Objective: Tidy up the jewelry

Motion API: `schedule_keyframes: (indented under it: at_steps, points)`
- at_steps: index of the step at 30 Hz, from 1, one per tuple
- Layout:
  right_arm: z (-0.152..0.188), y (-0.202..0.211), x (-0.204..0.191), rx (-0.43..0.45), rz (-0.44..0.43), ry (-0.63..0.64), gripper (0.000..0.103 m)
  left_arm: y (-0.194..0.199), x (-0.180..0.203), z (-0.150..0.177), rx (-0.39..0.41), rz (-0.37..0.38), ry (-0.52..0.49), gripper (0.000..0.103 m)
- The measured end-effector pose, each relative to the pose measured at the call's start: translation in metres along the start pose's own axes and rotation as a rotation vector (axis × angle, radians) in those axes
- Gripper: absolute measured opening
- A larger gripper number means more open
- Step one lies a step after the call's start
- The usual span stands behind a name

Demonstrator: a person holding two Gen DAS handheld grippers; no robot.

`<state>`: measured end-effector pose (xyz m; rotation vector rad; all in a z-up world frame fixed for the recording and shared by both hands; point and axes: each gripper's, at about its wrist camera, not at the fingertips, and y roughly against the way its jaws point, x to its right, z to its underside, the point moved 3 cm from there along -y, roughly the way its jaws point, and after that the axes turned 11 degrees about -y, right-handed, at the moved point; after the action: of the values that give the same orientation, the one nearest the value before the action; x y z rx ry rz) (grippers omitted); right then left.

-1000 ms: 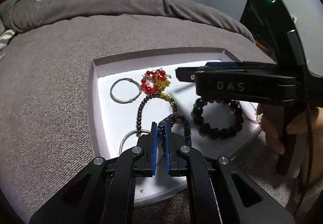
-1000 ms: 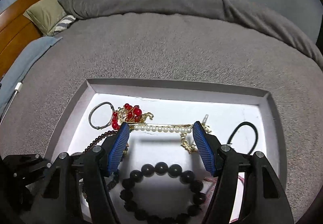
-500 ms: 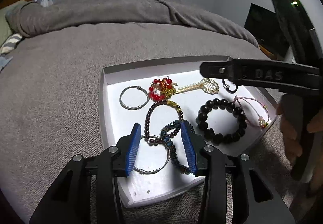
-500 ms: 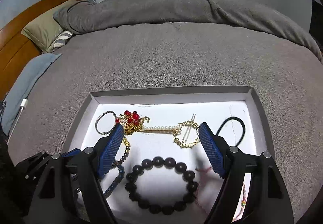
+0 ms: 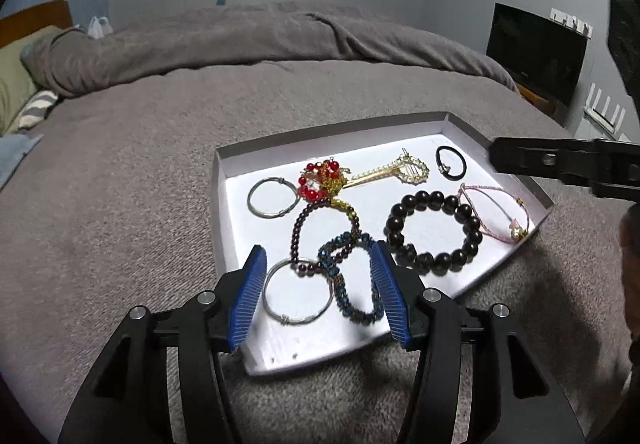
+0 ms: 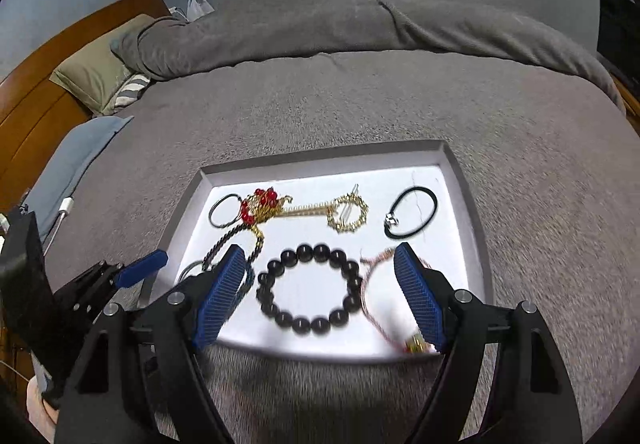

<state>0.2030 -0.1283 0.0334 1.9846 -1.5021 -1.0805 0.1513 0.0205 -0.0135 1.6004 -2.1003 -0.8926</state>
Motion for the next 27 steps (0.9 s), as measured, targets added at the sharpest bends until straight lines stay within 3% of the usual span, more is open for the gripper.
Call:
schedule_keyframes:
  at_steps: [2, 3, 4, 12, 16, 27]
  points:
    - [0.009, 0.011, 0.005, 0.02, 0.0, -0.003, 0.076, 0.005, 0.001, 0.003, 0.0, -0.023, -0.005, 0.064]
    - [0.015, 0.018, 0.009, 0.037, 0.005, -0.006, 0.078, 0.01, 0.002, 0.006, 0.004, -0.035, -0.002, 0.074]
    - [0.019, 0.021, 0.012, 0.046, 0.007, -0.009, 0.079, 0.015, 0.002, 0.008, 0.01, -0.042, -0.001, 0.078]
    - [0.055, 0.044, 0.039, 0.128, 0.03, -0.013, 0.094, 0.046, 0.015, 0.018, 0.048, -0.096, 0.031, 0.093]
    - [0.067, 0.048, 0.047, 0.174, 0.038, 0.001, 0.096, 0.056, 0.028, 0.027, 0.057, -0.14, 0.013, 0.093]
    - [0.079, 0.057, 0.043, 0.249, 0.009, 0.042, 0.097, 0.068, 0.042, 0.037, 0.106, -0.141, 0.014, 0.093]
